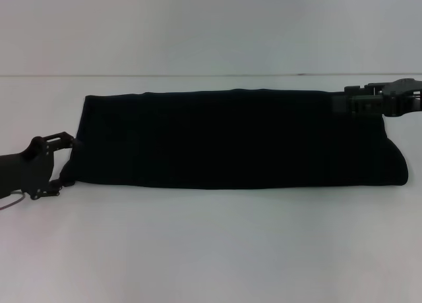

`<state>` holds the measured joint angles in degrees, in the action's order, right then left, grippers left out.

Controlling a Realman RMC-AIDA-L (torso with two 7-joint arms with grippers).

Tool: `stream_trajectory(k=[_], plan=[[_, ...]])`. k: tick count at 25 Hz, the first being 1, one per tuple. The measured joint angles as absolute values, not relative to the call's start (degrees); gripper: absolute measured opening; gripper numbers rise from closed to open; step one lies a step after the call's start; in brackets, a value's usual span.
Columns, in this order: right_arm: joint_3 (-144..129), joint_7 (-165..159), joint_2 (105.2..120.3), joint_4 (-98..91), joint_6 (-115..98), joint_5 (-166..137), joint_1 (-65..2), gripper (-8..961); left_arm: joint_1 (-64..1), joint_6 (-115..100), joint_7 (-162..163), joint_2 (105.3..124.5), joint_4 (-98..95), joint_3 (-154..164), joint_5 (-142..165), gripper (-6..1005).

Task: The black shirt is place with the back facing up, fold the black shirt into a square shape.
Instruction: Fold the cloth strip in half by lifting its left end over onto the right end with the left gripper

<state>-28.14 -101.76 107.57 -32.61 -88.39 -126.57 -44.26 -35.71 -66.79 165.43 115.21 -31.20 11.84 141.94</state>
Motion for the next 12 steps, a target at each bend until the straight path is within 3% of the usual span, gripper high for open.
stream_trajectory(k=[12], plan=[[-28.1,-101.7,107.19,-32.6,-88.0,-125.1,-44.1,640,-36.8,-67.6,162.1,114.71,-31.2,12.0,141.9,823]])
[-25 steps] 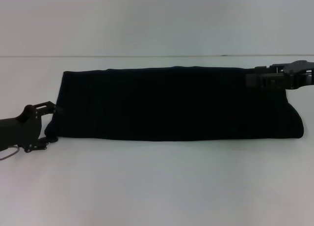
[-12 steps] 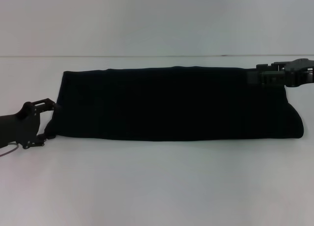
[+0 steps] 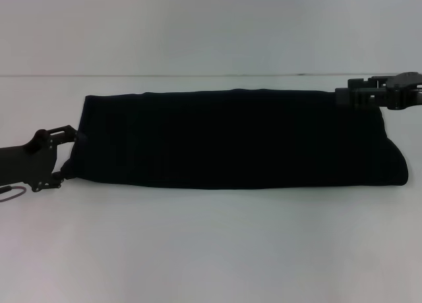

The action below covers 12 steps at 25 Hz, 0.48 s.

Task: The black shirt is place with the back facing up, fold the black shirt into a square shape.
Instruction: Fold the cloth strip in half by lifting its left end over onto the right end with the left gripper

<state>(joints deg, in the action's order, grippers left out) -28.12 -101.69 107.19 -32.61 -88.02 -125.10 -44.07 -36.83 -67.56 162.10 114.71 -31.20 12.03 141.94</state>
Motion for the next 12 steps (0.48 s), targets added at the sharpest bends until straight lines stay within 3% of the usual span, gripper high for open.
stream_trajectory(k=[9,12], plan=[[-28.1,-101.7,107.09,-32.6,-87.6,-125.1,-44.2,640,-36.8,-68.2,159.2,114.62,-31.3,12.7,142.5,819],[-28.1,-101.7,107.02,-32.6,-87.5,-125.0,-44.3,640,-36.6,-68.3,158.2,114.62,-31.4,13.2,143.1,712]])
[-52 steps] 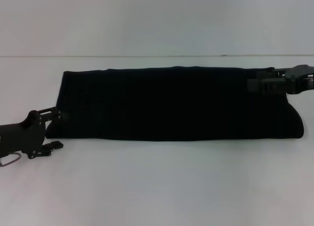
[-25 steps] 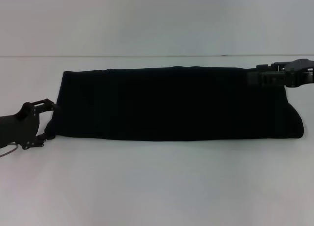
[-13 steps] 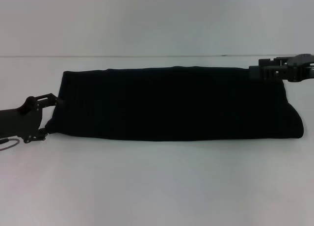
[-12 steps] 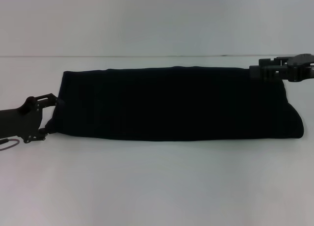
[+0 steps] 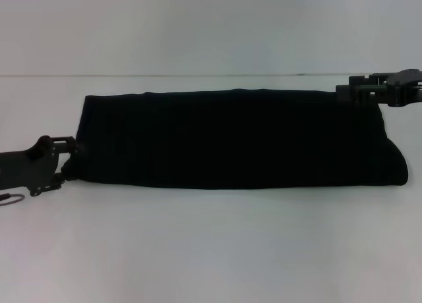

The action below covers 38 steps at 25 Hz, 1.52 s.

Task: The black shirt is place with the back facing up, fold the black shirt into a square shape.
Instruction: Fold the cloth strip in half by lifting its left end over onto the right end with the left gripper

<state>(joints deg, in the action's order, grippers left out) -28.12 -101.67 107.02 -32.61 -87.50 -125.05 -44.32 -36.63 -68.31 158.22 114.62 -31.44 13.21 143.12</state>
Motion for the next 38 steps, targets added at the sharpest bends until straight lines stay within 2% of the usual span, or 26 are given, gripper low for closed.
stream_trajectory(k=[2,13,18,21,31,38], plan=[[-28.1,-101.7,106.98,-32.6,-87.5,-124.8,-44.4,640,-36.5,-68.1,158.1,114.70,-31.4,13.4,143.8,641],[-28.1,-101.6,106.91,-32.7,-87.4,-124.4,-44.4,640,-36.3,-66.5,155.0,114.89,-31.0,13.5,144.8,404],[-28.3,-101.6,107.05,-32.7,-87.4,-124.4,-44.4,640,-36.1,-66.2,152.1,114.99,-31.1,13.6,144.8,204],[-28.5,-101.6,107.30,-32.7,-87.4,-124.4,-44.4,641,-35.7,-66.0,148.1,115.06,-31.3,12.8,144.4,21],[-28.1,-102.1,108.47,-32.5,-86.9,-124.4,-45.8,641,-33.0,-72.0,136.5,115.27,-39.3,9.7,144.8,28],[-28.4,-102.1,109.63,-32.0,-83.8,-124.4,-47.3,641,-29.1,-75.8,136.0,114.26,-47.3,9.4,148.2,33]])
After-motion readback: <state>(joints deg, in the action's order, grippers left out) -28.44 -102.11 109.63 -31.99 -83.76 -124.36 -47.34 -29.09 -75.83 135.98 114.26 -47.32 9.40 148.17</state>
